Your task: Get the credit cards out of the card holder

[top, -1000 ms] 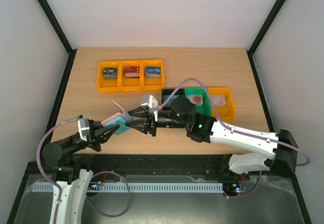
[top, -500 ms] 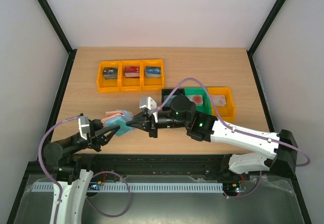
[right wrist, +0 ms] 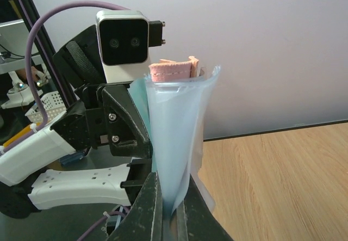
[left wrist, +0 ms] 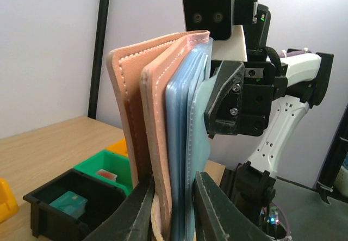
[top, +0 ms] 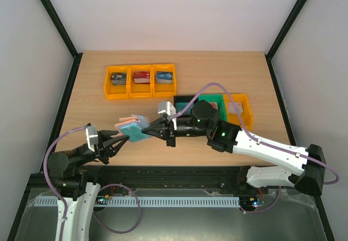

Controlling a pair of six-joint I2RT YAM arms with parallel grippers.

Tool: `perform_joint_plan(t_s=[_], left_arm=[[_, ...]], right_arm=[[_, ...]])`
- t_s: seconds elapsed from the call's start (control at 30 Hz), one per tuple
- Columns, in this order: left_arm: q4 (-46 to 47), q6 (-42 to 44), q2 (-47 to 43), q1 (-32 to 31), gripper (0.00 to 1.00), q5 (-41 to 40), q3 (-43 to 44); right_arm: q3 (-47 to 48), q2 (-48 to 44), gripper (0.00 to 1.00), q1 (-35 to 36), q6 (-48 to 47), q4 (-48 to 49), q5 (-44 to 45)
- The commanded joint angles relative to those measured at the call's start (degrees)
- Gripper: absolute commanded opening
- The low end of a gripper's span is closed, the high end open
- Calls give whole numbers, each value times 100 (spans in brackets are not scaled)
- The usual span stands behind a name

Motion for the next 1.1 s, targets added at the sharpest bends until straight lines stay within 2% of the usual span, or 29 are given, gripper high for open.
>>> perform_joint_plan(t_s=[0.0, 0.17, 0.23, 0.33, 0.47, 0.6, 0.73, 0.8, 0.9, 1.07], left_arm=[[-122, 205, -99, 52, 20, 278, 163], [-162, 234, -121, 61, 24, 440, 124], [-115, 215, -121, 61, 19, 446, 112], [-11, 97, -128, 61, 3, 308, 93], [204, -226, -130, 97, 2, 59, 60], [10, -311, -130, 236, 2, -307, 117], [-246, -229, -130, 334, 2, -439, 136], [-391, -142, -130, 363, 2, -517, 126], [-511, -58, -130, 407, 2, -535, 118], [-503, -4, -130, 462, 2, -531, 150]], right_arm=[[78, -185, 2, -72, 23, 135, -152], [138, -160, 2, -101, 52, 90, -235], [144, -123, 2, -101, 78, 105, -304], [167, -68, 2, -101, 94, 77, -346], [299, 11, 3, -101, 70, -194, -120], [281, -105, 17, -163, 74, -443, 448], [249, -343, 38, -231, 77, -725, 918], [234, -517, 43, -243, 25, -855, 1136], [232, -811, 44, -246, -46, -985, 1142], [301, -707, 36, -234, 56, -854, 37]])
